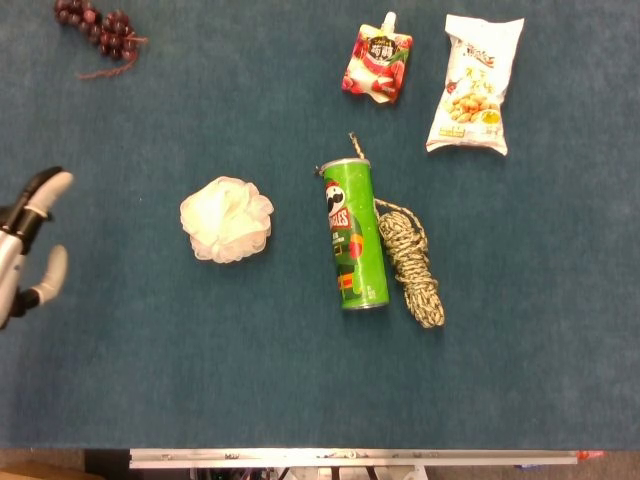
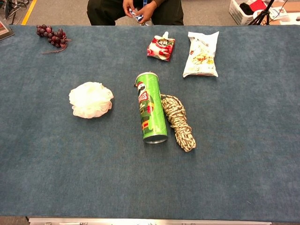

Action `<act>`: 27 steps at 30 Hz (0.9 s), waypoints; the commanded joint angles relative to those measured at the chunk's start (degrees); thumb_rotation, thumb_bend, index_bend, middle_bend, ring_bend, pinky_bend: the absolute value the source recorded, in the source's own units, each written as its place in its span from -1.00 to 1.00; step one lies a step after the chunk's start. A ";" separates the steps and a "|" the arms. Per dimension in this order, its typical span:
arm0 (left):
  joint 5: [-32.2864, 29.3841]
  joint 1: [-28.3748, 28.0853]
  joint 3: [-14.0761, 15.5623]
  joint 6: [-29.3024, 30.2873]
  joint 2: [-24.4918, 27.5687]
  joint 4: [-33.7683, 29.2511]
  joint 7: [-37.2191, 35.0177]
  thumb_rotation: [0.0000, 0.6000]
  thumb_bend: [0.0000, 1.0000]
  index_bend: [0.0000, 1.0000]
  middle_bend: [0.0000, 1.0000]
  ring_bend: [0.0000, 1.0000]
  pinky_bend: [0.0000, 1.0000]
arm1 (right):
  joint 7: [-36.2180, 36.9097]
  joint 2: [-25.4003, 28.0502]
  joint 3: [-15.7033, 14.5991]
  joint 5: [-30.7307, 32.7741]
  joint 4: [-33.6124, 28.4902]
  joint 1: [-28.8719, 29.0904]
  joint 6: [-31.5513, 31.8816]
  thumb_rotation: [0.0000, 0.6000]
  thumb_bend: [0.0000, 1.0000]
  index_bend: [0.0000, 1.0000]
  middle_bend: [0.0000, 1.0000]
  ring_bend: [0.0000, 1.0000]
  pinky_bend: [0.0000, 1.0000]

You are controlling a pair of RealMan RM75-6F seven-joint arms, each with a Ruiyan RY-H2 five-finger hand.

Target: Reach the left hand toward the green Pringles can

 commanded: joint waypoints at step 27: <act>18.53 -21.68 10.16 -8.76 -9.90 -4.27 -48.48 1.00 0.51 -0.95 -1.00 0.33 0.64 | 0.21 0.56 0.28 1.31 0.11 -0.84 0.02 1.00 0.80 -0.36 -0.31 -0.35 0.25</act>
